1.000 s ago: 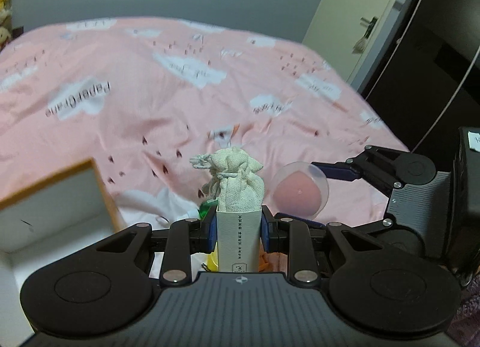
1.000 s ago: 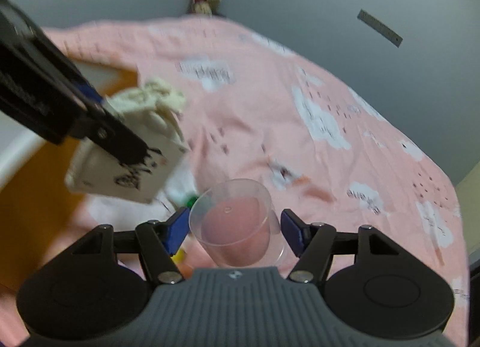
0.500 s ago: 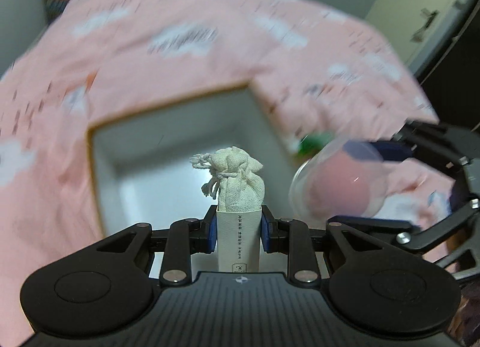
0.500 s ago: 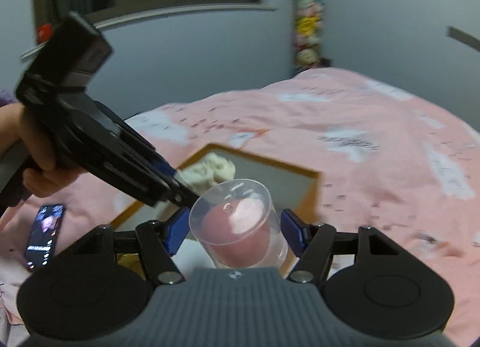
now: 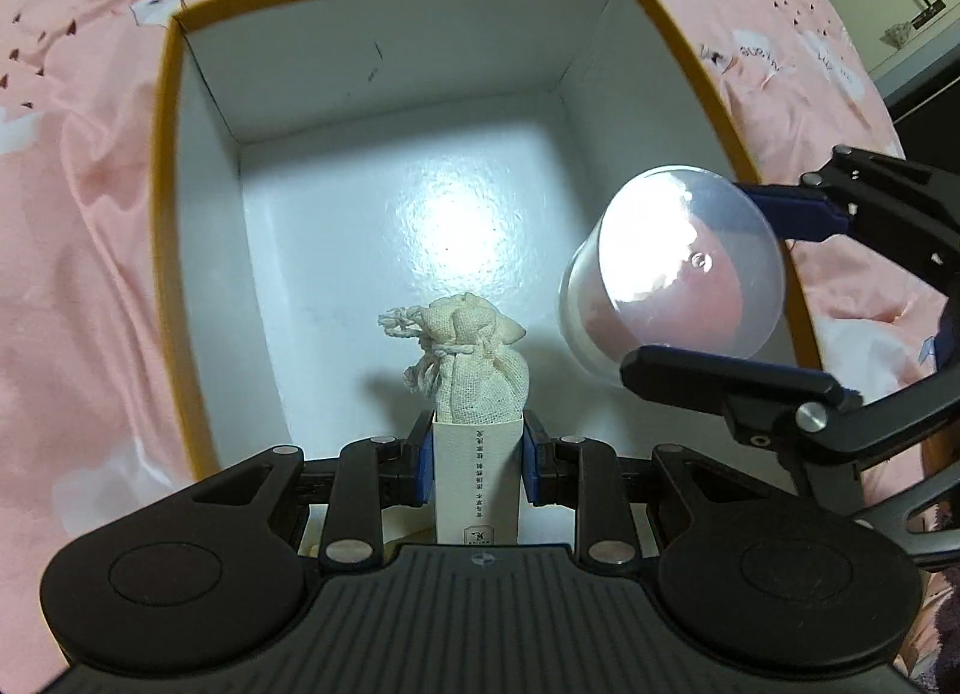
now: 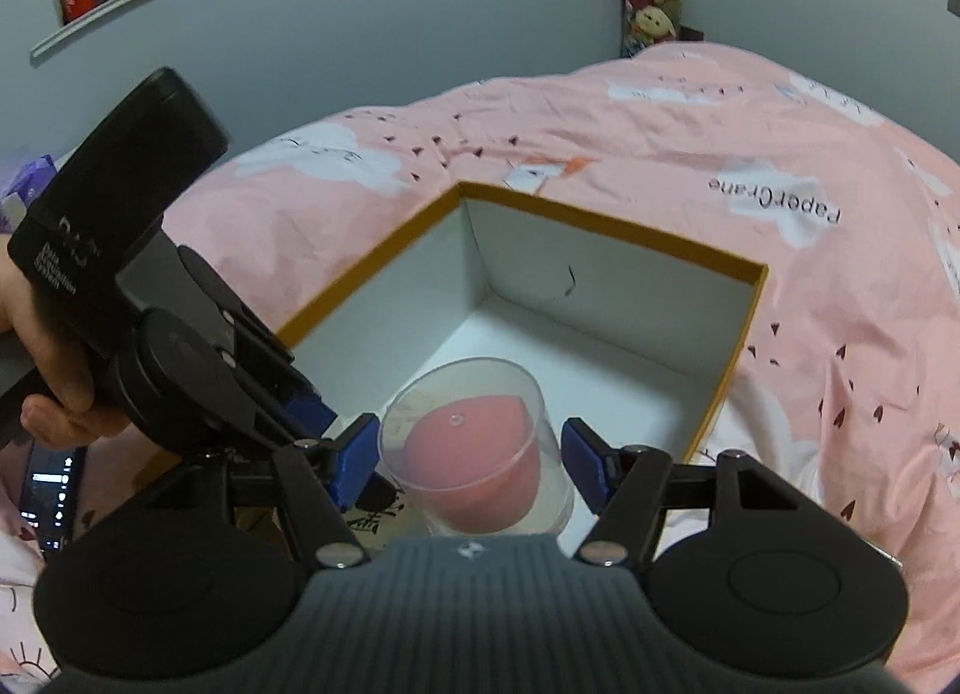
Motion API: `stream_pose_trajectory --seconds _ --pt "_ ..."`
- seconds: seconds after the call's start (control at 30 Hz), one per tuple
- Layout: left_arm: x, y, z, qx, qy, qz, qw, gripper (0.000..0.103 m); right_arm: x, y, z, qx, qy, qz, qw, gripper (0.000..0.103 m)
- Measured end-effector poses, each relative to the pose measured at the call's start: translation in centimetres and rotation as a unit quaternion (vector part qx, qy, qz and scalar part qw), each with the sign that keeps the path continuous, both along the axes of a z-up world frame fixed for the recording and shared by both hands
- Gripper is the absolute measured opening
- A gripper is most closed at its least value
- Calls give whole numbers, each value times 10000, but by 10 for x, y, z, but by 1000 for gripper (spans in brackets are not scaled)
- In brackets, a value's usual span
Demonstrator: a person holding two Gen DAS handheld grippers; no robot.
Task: Organize rigid objects
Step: 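Carry the white box in the left tool and the cup in the right tool over the orange box, then lower the white calligraphy box into the orange box and open the left tool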
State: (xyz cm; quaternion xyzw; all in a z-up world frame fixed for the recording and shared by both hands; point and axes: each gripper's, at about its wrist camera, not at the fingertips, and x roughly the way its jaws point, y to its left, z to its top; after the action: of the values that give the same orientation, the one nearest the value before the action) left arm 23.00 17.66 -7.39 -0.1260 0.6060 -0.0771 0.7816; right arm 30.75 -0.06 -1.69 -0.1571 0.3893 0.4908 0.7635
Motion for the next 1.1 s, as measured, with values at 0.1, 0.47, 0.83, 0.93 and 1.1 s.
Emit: stream_pose_trajectory --seconds 0.1,0.47,0.83,0.93,1.1 --pt "8 1 -10 17 67 25 10000 30 3 1 -4 -92 -17 -6 10000 66" --pt "19 -5 -6 780 -15 -182 9968 39 0 8 -7 -224 -107 70 9997 66" --pt "1 -4 5 1861 -184 -475 9812 26 -7 21 -12 -353 -161 251 9989 66" --pt "1 2 6 1951 -146 -409 9798 17 -9 26 -15 -385 -139 317 9987 66" --pt "-8 13 20 1795 -351 -259 9828 18 -11 36 -23 -486 -59 455 9978 66"
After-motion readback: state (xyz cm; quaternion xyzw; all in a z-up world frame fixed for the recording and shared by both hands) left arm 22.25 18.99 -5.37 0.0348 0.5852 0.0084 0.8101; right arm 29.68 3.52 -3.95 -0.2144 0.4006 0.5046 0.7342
